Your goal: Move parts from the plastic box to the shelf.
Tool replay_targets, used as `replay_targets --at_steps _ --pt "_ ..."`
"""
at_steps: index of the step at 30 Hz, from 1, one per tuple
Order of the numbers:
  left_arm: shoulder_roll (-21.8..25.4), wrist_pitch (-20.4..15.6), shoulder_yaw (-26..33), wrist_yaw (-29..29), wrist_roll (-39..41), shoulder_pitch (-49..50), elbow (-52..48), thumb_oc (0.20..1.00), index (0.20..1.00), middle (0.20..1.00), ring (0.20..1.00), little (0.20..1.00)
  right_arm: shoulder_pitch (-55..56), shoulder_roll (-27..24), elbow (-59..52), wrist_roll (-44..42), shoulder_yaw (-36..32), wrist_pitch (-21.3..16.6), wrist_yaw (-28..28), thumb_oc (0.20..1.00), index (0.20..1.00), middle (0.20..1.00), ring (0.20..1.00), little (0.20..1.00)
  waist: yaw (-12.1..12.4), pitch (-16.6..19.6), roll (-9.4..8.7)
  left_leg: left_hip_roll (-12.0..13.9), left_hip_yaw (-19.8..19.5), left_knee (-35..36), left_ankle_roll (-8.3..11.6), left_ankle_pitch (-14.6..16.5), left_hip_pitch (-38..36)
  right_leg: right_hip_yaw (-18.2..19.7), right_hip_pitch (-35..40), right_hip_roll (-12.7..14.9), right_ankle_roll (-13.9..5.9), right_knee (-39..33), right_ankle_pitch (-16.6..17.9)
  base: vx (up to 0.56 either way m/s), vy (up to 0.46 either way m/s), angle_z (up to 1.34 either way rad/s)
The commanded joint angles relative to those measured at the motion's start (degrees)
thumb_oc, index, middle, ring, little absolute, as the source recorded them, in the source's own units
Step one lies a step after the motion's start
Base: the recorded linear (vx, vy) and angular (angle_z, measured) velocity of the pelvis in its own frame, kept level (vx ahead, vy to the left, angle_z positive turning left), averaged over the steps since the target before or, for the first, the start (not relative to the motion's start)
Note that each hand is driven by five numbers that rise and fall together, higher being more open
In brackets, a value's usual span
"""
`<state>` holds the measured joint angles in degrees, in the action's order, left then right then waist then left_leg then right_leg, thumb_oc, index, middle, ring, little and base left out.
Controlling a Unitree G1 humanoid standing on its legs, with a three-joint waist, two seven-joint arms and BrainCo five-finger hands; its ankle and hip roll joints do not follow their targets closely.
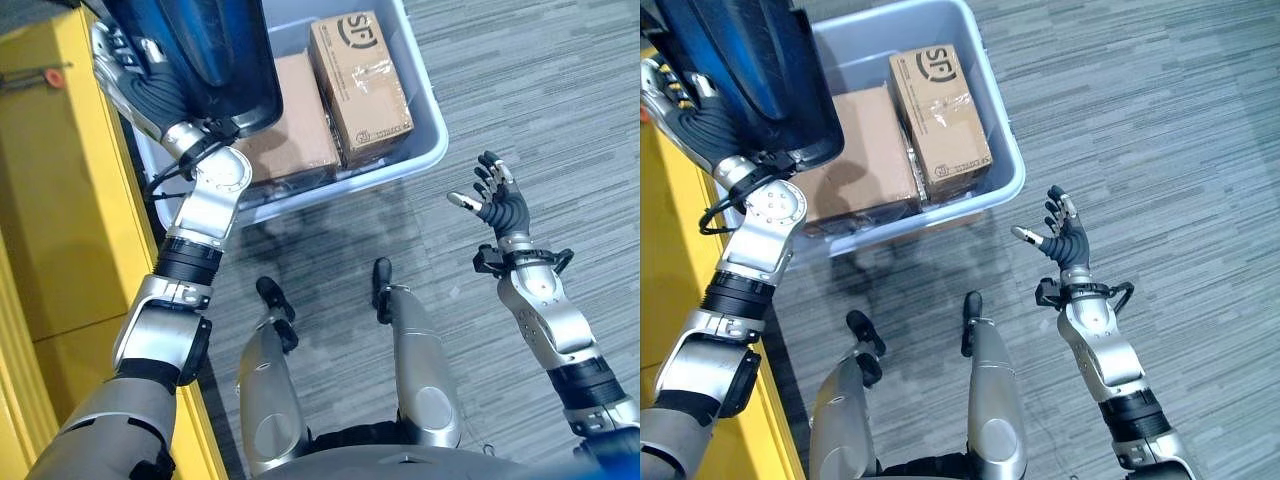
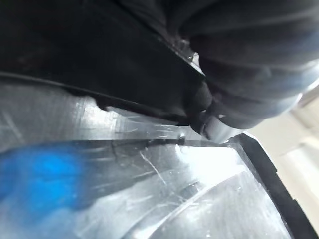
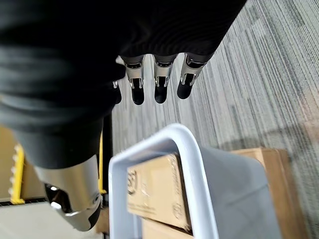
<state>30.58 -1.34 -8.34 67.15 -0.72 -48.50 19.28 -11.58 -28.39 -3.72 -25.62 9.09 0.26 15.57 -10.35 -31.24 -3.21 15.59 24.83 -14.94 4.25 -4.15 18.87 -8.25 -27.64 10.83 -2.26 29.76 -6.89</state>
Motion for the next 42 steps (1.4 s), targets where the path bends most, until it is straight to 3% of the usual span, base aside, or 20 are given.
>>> replay_targets --at_steps 1,4,10,11,12,15,16,17,18,19,21,22,23,24,28,33,42 --pt "1.84 -3.98 1.83 2.59 -2.41 -4.34 -2.68 0.2 0.2 0.2 0.2 0.2 0.08 -3.51 -5.71 1.51 -3.58 -6.53 -1.3 1.0 1.0 1.0 1.0 1.0 -1.56 2.83 1.29 2.48 -1.49 -4.62 3.96 5.73 -1.03 -1.42 2.64 -1.67 -2.67 -2.27 -1.92 0.07 0.045 -0.09" --pt "4.2 -2.4 2.23 0.11 1.95 -2.92 -2.09 0.2 0.2 0.2 0.2 0.2 2.75 -3.36 -8.01 1.64 -2.52 -5.99 -3.56 1.0 1.0 1.0 1.0 1.0 -1.61 5.88 2.81 2.54 -1.61 -4.29 4.27 4.86 -4.45 -1.31 6.18 -1.07 -1.99 -2.04 -3.51 0.1 0.004 -0.09" --pt "3.99 -1.4 3.03 -4.29 3.67 3.63 -4.57 0.2 0.2 0.2 0.2 0.2 4.48 -2.18 -9.51 5.31 -0.4 -4.46 -9.08 1.0 1.0 1.0 1.0 1.0 -0.19 7.52 3.89 2.96 -2.93 -2.86 5.02 2.67 -6.75 -2.51 8.7 -1.04 -1.41 -1.44 -4.98 0.03 -0.05 0.02" --pt "3.05 -1.75 4.0 -5.51 4.57 9.01 -6.97 0.2 0.2 0.2 0.2 0.2 5.56 -2.0 -10.08 6.15 0.49 -4.71 -10.36 1.0 1.0 1.0 1.0 1.0 0.89 7.81 4.16 3.75 -3.36 -1.63 4.69 -0.19 -7.06 -3.57 9.46 -1.49 -0.5 -1.47 -4.46 0.03 -0.126 0.16" --pt "2.91 -1.76 4.13 -5.63 4.52 9.97 -7.36 0.2 0.2 0.2 0.2 0.2 5.76 -1.98 -10.11 6.22 0.63 -4.74 -10.69 1.0 1.0 1.0 1.0 1.0 1.11 8.08 4.08 3.57 -4.34 -1.57 5.47 0.53 -7.52 -3.23 10.02 -1.36 -0.96 -1.13 -5.62 -0.04 -0.186 0.21" --pt "0.5 -4.14 7.45 -7.48 3.71 23.81 -12.82 0.2 0.2 0.2 0.2 0.2 8.26 -1.54 -9.66 6.09 2.76 -6.35 -14.38 1.0 1.0 1.0 1.0 1.0 4.5 9.33 4.0 6.83 -6.59 3.8 5.96 -6.01 -9.0 -6.09 12.51 -2.02 -0.07 -1.24 -6.12 0.05 -0.186 0.28" --pt "-0.62 -4.65 7.97 -8.17 2.88 26.92 -14.33 0.2 0.2 0.2 0.2 0.2 9.27 -1.61 -9.97 5.93 3.21 -6.83 -14.65 1.0 1.0 1.0 1.0 1.0 4.86 10.02 3.61 7.72 -5.21 5.33 7.2 -6.47 -10.41 -7.65 14.63 -1.05 -0.83 -2.13 -7.18 0.11 -0.173 0.67" --pt "-2.07 -5.73 8.02 -9.69 2.29 29.53 -14.96 0.2 0.2 0.2 0.2 0.2 10.76 -1.85 -10.6 5.43 3.27 -7.0 -13.85 1.0 1.0 1.0 1.0 1.0 4.46 10.8 3.25 9.89 -0.42 5.9 8.18 -8.86 -11.55 -11.09 16.82 0.02 -1.12 -4.03 -6.99 0.03 -0.215 0.92" --pt "-2.94 -6.8 7.78 -11.5 2.96 30.78 -14.4 0.2 0.2 0.2 0.2 0.2 12.39 -2.31 -10.91 3.83 2.55 -6.69 -13.9 1.0 1.0 1.0 1.0 1.0 3.26 12.03 2.87 12.16 6.14 4.1 8.54 -9.09 -12.61 -14.76 18.58 1.03 -1.2 -6.37 -6.2 -0.11 -0.199 1.56" --pt "-2.94 -5.82 7.39 -11.69 1.82 30.93 -13.37 0.2 0.2 0.2 0.2 0.2 13.24 -2.81 -11.01 2.42 2.15 -6.39 -15.06 1.0 1.0 1.0 1.0 1.0 2.45 13.05 2.67 13.06 9.99 0.83 8.13 -7.46 -13.66 -17.09 19.77 1.37 -1.14 -7.88 -5.9 -0.14 -0.162 1.7" --pt "-2.27 -5.99 6.06 -13.74 3.92 30.86 -11.78 0.2 0.2 0.2 0.2 0.2 14.44 -3.61 -11.45 -0.08 1.58 -6.64 -14.75 1.0 1.0 1.0 1.0 1.0 1.92 14.46 2.02 12.38 12.9 -5.91 7.11 -3.95 -14.95 -18.03 20.85 0.95 -0.82 -9.29 -5.75 -0.15 -0.013 1.91" --pt "-1.39 -6.63 4.58 -15.01 2.19 31.65 -11.67 0.2 0.2 0.2 0.2 0.2 14.87 -3.63 -11.83 -1.63 1.44 -7.48 -14.21 1.0 1.0 1.0 1.0 1.0 2.83 15.64 1.97 10.08 11.45 -10.59 6.41 -1.12 -15.11 -18.0 22.06 -0.37 -0.31 -10.87 -5.64 -0.15 0.178 1.42" --pt "-1.29 -6.6 4.54 -15.09 2.01 32.02 -11.84 0.2 0.2 0.2 0.2 0.2 15.04 -3.61 -11.81 -1.81 1.31 -7.68 -14.66 1.0 1.0 1.0 1.0 1.0 2.97 15.88 2.06 9.22 11.17 -9.68 5.97 -0.7 -15.11 -18.27 22.29 -0.15 -0.56 -11.23 -5.47 -0.09 0.357 1.05" --pt "-1.24 -6.97 4.31 -16.27 1.75 34.04 -13.1 0.2 0.2 0.2 0.2 0.2 15.43 -3.0 -11.4 -1.81 1.44 -7.69 -14.33 1.0 1.0 1.0 1.0 1.0 4.08 17.02 2.72 6.53 11.49 -5.77 4.82 0.77 -16.44 -20.02 23.43 0.18 -0.86 -12.07 -4.68 0.03 0.316 0.44" --pt "-2.61 -6.3 2.89 -18.25 -3.41 37.88 -16.52 0.2 0.2 0.2 0.2 0.2 15.06 -1.22 -9.65 -0.74 3.01 -6.89 -13.85 1.0 1.0 1.0 1.0 1.0 6.64 19.2 2.95 2.09 9.28 0.95 3.51 1.48 -17.98 -20.37 27.37 0.15 -2.02 -16.91 -1.59 -0.01 0.342 0.95" --pt "-1.93 -5.23 3.78 -20.19 -5.03 40.92 -20.59 0.2 0.2 0.2 0.2 0.2 14.9 -0.94 -10.57 -1.39 4.42 -5.36 -15.72 1.0 1.0 1.0 1.0 1.0 8.85 19.72 2.94 -0.73 7.62 4.83 2.05 3.33 -18.79 -21.02 29.52 1.52 -3.88 -18.96 0.15 -0.09 0.243 0.43" --pt "-1.46 -6.77 6.32 -29.22 -5.02 47.92 -26.43 0.2 0.2 0.2 0.2 0.2 12.55 0.37 -12.86 -2.15 9.25 -2.52 -20.98 1.0 1.0 1.0 1.0 1.0 15.19 20.29 3.12 -6.19 3.18 11.28 0.93 1.96 -19.98 -23.52 33.26 3.26 -7.34 -23.09 4.12 -0.15 0.199 0.24"
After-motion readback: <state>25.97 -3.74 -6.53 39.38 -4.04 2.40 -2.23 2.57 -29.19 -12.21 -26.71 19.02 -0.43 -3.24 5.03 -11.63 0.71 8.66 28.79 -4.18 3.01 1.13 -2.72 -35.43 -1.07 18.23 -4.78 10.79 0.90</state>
